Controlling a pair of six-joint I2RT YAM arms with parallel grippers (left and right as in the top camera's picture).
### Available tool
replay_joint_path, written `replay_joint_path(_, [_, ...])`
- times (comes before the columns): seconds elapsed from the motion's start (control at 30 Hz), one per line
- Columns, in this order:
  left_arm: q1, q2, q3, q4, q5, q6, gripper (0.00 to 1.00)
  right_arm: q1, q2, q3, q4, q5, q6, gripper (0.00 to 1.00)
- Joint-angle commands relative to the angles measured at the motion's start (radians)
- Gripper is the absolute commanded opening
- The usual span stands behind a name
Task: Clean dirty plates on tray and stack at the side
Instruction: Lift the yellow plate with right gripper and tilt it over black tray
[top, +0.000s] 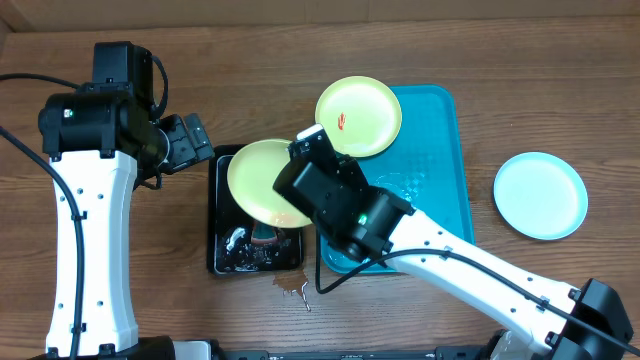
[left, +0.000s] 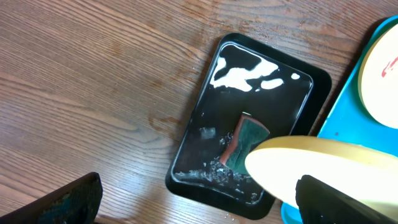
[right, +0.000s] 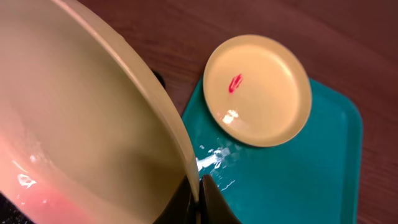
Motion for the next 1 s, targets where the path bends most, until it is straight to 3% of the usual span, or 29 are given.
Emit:
replay_joint_path(0.0, [0.004,-0.008,0.019,-0.002,-0.005,0.027,1.0,0.046,0.002,0.028,0.026,0.161,0.001,0.04])
replay_joint_path(0.4, [0.004,-0.008,0.019,-0.002,-0.005,0.027,1.0,0.142,0.008,0.028,0.042,0.395,-0.003,0.04])
replay_joint_path(0.97, [0.004,-0.008,0.019,-0.002,-0.005,0.027,1.0,0.233,0.008,0.028,0.049,0.507,-0.102,0.04])
